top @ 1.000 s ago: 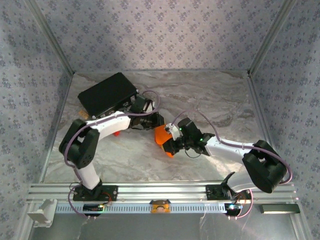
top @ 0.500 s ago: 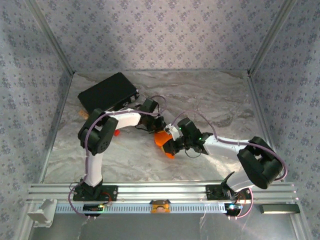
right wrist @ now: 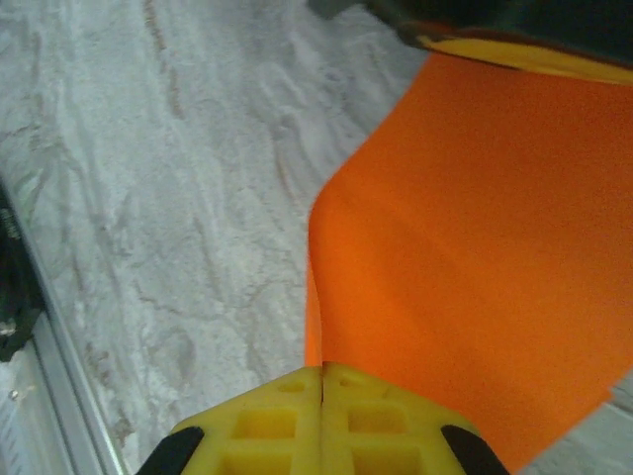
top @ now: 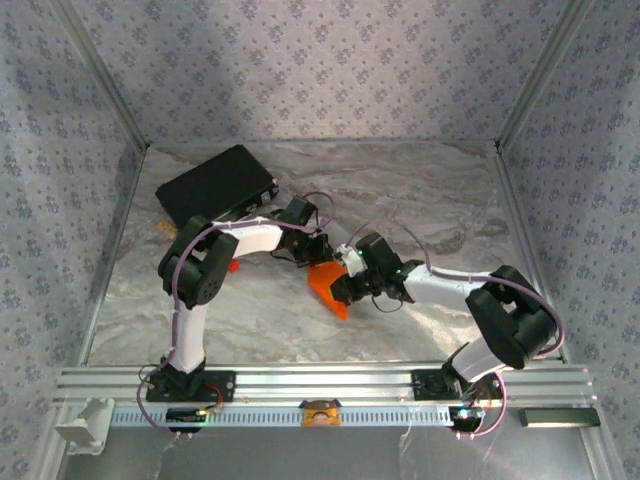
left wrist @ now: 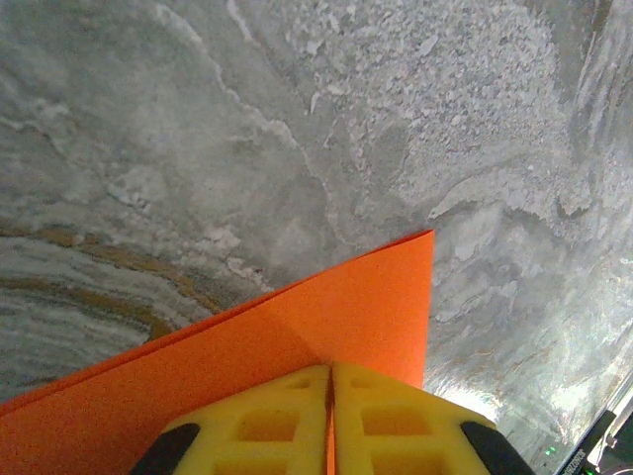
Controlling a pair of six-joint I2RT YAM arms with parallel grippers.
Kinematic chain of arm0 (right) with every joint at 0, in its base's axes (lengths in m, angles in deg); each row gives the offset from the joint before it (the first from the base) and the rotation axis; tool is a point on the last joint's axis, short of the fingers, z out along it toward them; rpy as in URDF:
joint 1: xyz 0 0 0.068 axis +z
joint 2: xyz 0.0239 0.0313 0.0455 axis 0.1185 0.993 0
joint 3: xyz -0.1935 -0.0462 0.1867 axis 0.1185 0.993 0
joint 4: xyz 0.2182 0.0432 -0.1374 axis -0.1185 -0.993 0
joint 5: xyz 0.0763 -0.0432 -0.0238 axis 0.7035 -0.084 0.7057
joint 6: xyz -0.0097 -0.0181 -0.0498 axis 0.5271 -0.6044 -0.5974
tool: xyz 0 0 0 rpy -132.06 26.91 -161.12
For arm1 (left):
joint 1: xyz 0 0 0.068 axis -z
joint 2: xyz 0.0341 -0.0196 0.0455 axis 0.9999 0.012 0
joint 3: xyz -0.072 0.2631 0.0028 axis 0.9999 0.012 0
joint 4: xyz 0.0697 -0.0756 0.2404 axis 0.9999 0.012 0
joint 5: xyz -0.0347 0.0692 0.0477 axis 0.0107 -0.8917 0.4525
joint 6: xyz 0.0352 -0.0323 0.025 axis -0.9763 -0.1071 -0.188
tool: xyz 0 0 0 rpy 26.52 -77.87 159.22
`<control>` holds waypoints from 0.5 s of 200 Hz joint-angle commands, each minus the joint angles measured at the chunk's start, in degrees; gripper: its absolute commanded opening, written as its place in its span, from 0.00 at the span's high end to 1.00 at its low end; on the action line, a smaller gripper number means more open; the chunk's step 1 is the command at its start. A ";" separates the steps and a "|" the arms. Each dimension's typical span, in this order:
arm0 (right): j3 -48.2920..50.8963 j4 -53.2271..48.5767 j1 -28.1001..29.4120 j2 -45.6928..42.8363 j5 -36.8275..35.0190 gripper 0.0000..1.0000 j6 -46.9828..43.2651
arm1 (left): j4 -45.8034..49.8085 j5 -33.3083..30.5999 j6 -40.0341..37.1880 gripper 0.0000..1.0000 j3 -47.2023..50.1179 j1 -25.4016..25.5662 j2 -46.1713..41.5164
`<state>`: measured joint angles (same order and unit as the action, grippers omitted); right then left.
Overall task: Fold a paper plane with a square sheet of paper (pick it up from the middle)
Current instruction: Third fold the triangle at the center of the table.
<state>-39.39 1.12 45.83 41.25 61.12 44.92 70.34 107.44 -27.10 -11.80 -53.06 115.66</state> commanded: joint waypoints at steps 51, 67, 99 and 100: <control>-3.49 -3.92 -1.20 3.28 -6.20 1.00 -0.22 | 2.65 -0.93 -0.72 0.91 0.34 0.02 0.63; -4.24 -4.33 -1.15 3.87 -6.35 1.00 -0.48 | 2.55 -0.89 -0.57 0.91 0.34 0.01 0.43; -4.75 -4.81 -1.16 4.62 -6.37 1.00 -0.80 | 1.98 -0.78 -0.13 0.91 0.69 0.00 0.27; -4.79 -4.76 -1.15 4.67 -6.32 1.00 -0.77 | 2.01 -0.73 -0.15 0.91 0.69 0.02 0.23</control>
<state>-42.54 -1.98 44.91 45.16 55.66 44.87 70.29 107.44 -27.05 -11.80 -53.06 115.66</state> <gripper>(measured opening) 0.061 0.093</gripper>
